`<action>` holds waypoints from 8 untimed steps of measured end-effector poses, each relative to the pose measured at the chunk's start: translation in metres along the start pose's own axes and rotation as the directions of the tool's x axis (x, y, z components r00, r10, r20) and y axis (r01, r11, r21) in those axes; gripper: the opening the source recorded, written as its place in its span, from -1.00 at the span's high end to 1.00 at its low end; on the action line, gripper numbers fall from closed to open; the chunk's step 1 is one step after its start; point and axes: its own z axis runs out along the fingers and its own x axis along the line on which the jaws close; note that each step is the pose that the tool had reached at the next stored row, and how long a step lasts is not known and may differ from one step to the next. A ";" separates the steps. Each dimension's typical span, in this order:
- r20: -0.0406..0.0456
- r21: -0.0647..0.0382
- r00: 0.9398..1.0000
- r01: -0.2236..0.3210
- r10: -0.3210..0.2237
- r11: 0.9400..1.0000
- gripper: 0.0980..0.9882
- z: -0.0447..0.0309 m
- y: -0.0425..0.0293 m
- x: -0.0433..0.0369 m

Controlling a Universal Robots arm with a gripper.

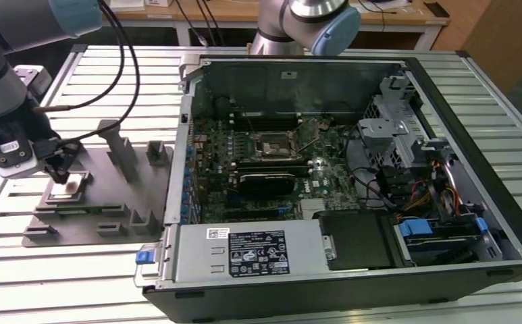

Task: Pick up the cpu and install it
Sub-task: 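Pick up the cpu and move it towards the insertion slot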

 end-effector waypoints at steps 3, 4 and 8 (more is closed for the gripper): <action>0.000 0.000 1.000 0.000 0.000 1.000 0.98 0.0003 -0.0001 -0.0002; 0.000 0.000 1.000 0.000 0.000 1.000 0.98 0.0004 -0.0002 -0.0003; 0.000 0.000 1.000 0.000 0.000 1.000 0.96 0.0005 -0.0002 -0.0003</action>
